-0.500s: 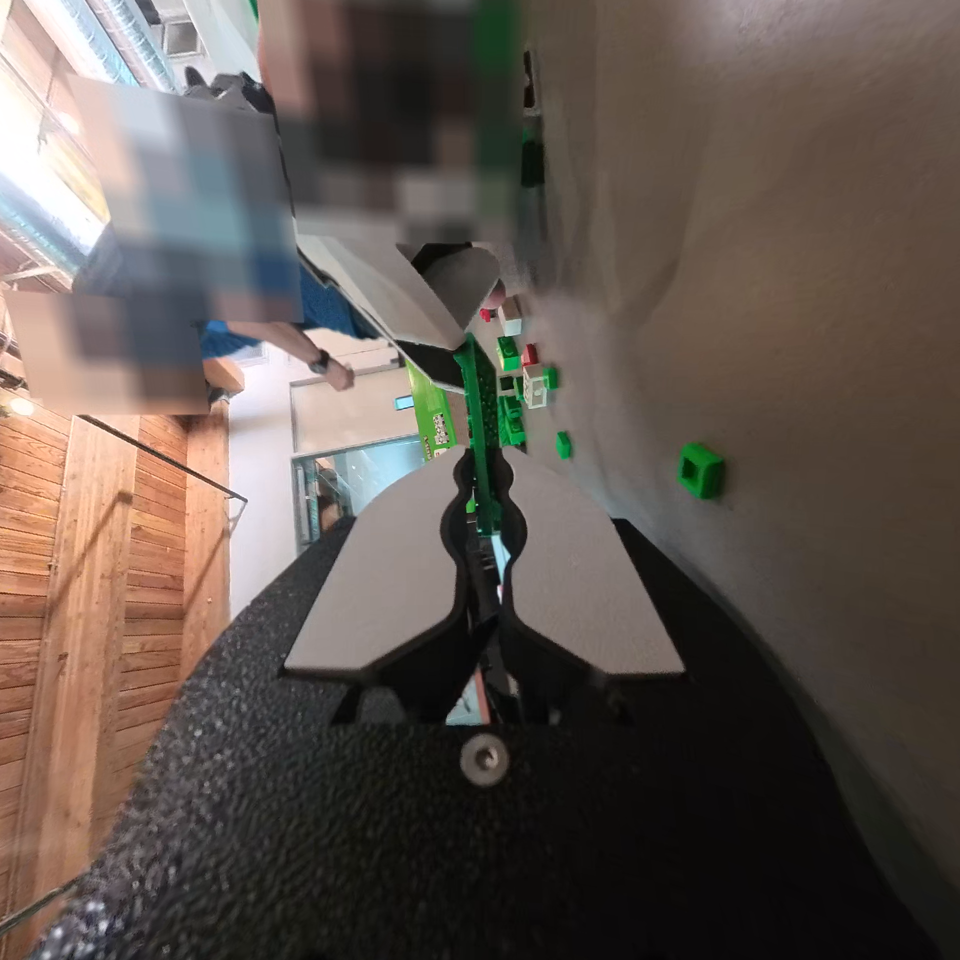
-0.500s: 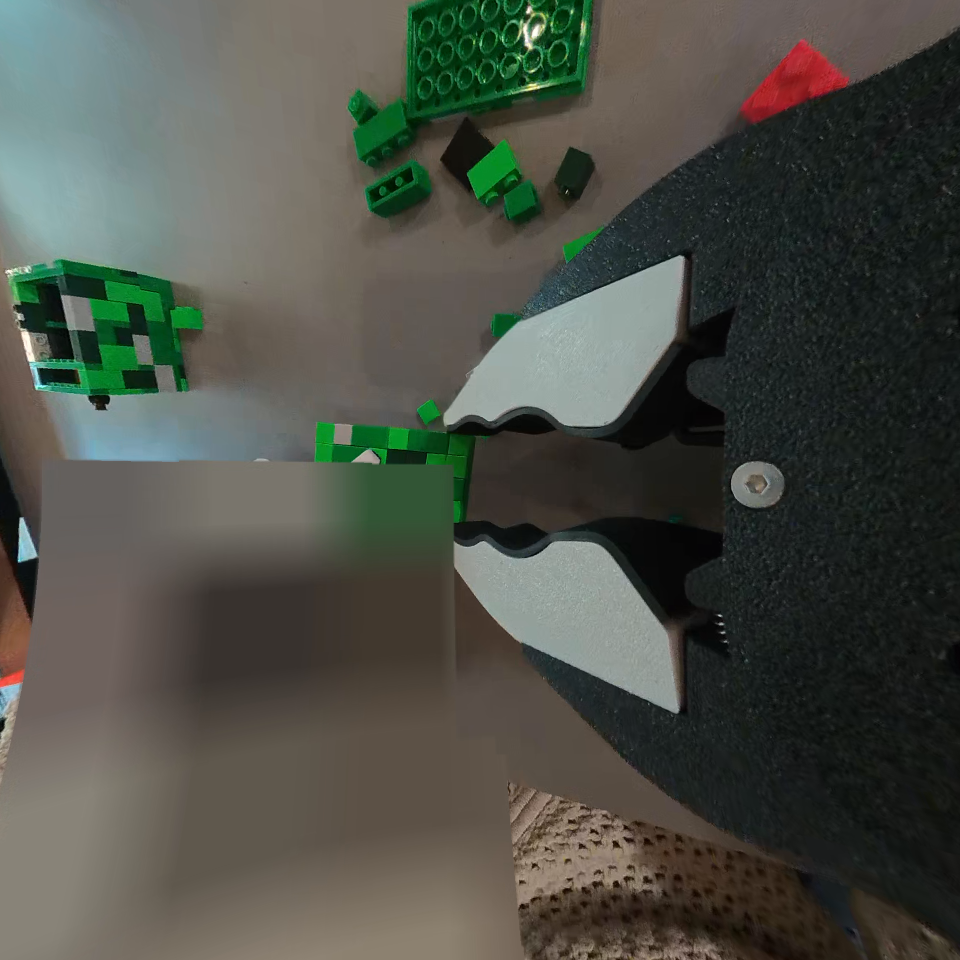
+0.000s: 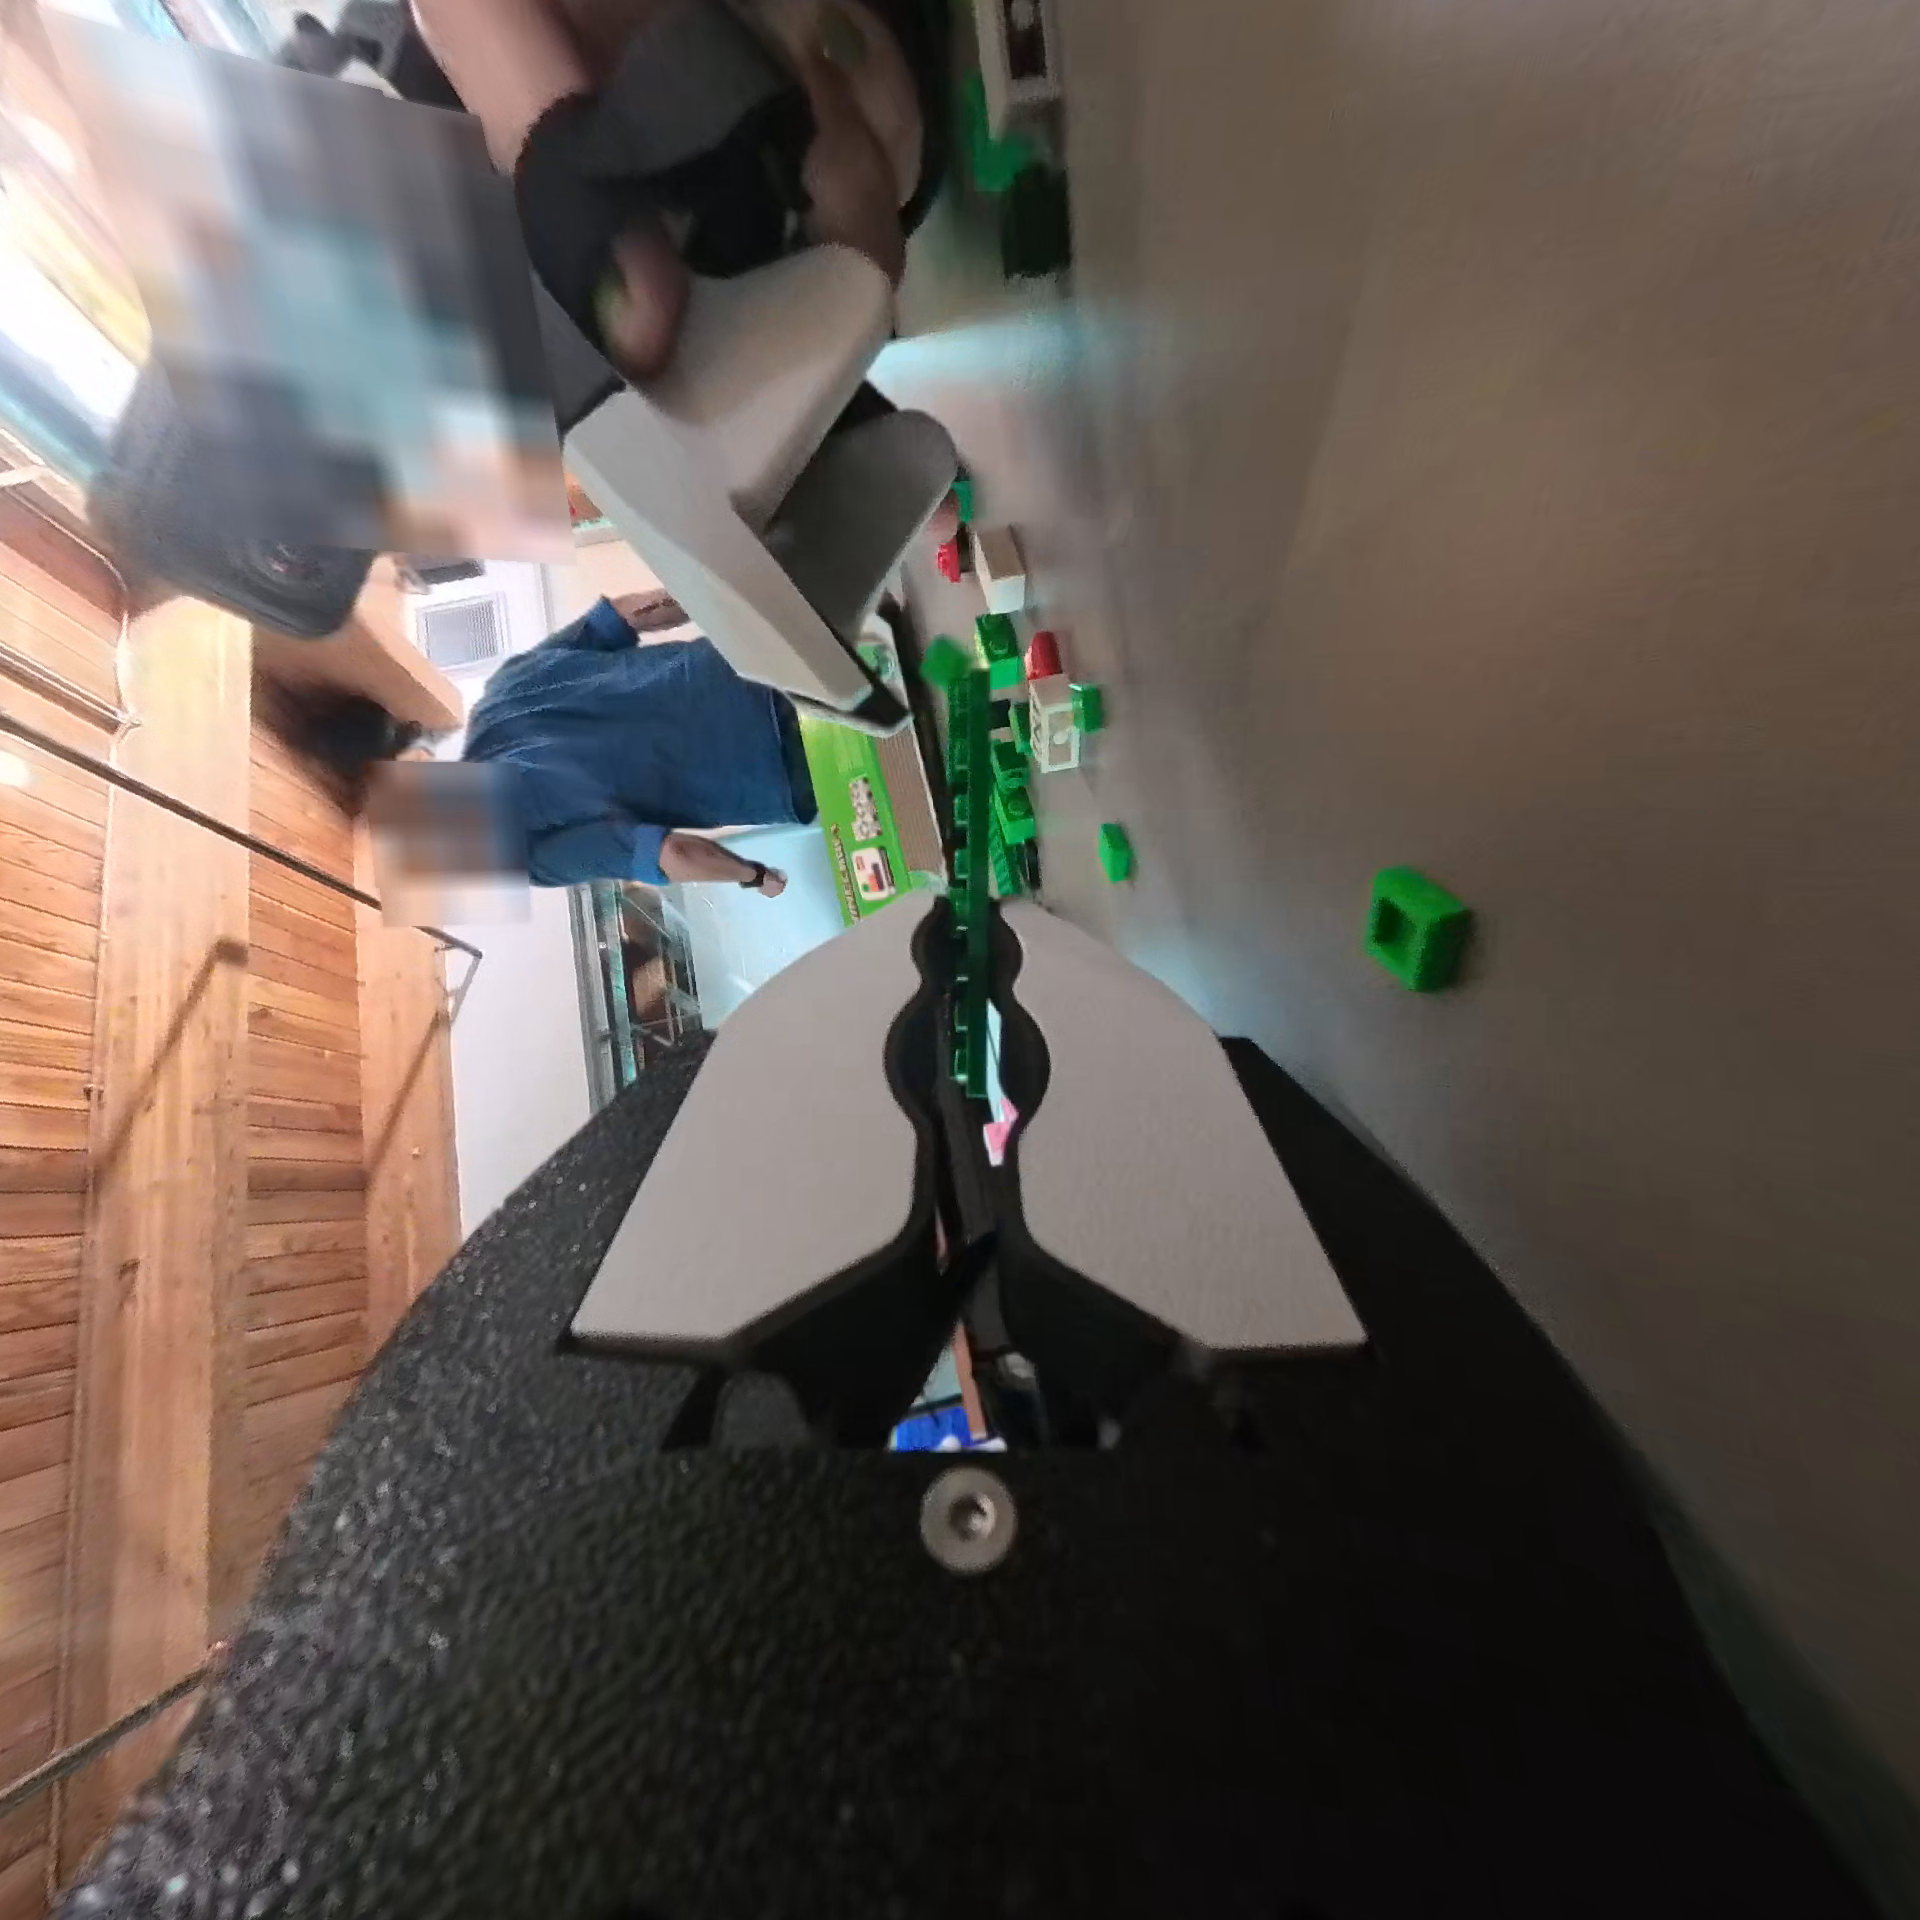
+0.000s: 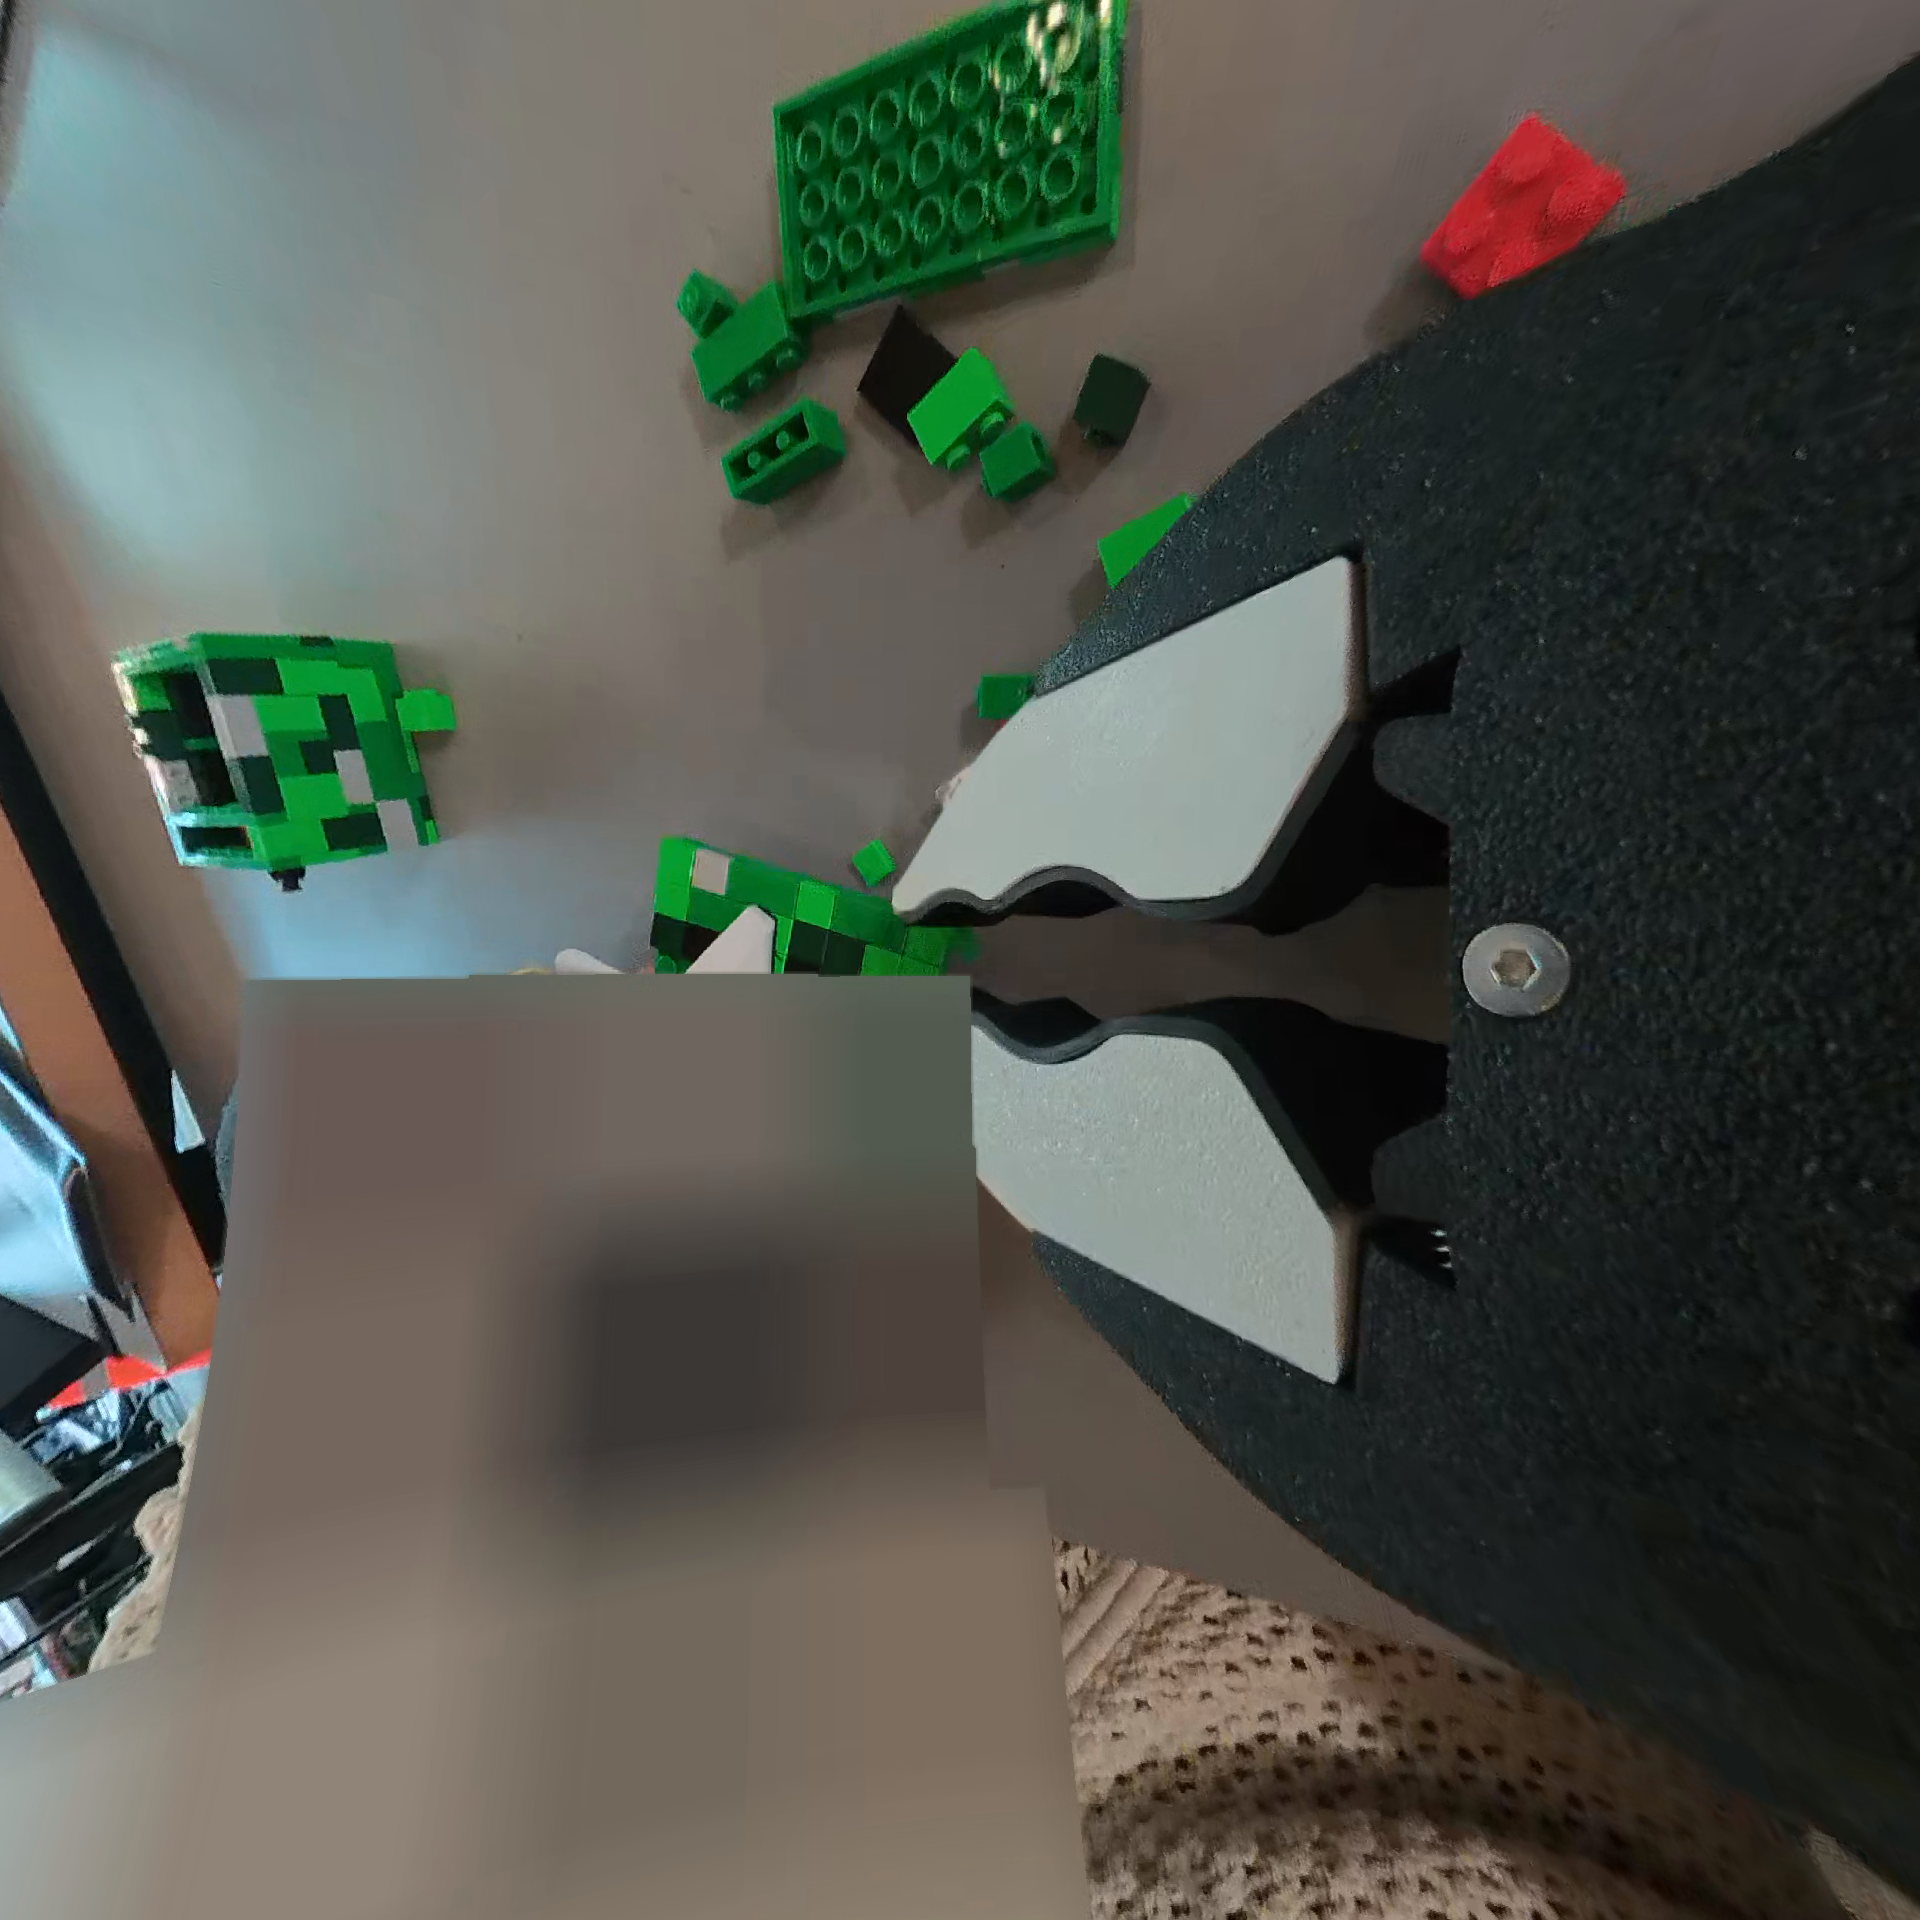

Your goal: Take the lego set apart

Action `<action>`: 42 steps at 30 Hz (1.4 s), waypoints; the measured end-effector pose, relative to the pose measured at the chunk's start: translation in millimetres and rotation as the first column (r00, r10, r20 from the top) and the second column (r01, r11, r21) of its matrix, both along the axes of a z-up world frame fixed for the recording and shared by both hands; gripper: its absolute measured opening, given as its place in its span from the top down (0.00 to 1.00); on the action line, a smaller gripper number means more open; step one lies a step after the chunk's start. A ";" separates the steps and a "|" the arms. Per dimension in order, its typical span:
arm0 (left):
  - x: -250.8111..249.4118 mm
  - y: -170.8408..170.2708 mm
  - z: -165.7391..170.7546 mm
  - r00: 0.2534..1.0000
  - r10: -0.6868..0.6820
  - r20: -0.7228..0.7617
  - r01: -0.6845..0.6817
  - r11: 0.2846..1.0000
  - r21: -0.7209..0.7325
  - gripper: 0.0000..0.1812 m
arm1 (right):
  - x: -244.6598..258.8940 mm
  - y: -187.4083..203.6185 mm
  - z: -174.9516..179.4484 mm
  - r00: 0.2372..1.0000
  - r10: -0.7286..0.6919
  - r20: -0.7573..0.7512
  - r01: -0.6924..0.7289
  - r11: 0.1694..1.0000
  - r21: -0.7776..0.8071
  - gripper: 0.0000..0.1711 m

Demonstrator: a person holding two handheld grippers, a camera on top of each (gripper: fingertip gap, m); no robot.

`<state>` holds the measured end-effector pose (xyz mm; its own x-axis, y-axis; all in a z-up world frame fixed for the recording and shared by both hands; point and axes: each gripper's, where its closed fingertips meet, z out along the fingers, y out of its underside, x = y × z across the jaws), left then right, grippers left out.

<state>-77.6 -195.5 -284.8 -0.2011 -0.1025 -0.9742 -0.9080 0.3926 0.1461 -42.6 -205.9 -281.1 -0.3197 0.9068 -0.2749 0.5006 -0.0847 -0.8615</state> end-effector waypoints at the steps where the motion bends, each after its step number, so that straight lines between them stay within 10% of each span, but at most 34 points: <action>1: -0.4 0.5 0.1 1.000 0.006 0.001 -0.006 1.000 0.000 0.97 | -0.5 3.4 -0.2 1.000 -0.014 -0.008 0.014 0.999 0.030 0.94; 11: -3.5 3.0 1.6 1.000 0.027 0.011 -0.027 1.000 0.006 0.97 | -5.7 7.4 -12.5 0.999 -0.039 0.010 0.035 0.965 0.259 0.76; 31: 1.3 -3.4 4.7 1.000 0.001 -0.027 0.000 0.999 0.050 0.97 | -12.2 -11.2 -16.7 0.997 -0.002 0.078 -0.013 0.983 0.183 0.86; 42: 0.8 -2.4 12.5 1.000 0.009 0.010 -0.010 0.997 0.081 0.97 | -12.4 -4.8 6.7 1.000 -0.026 -0.010 0.025 0.990 -0.136 1.00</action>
<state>-76.8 -197.8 -272.4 -0.1910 -0.0249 -0.9813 -0.9132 0.3712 0.1683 -55.0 -210.7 -274.4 -0.3008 0.8690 -0.3929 0.4868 -0.2143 -0.8468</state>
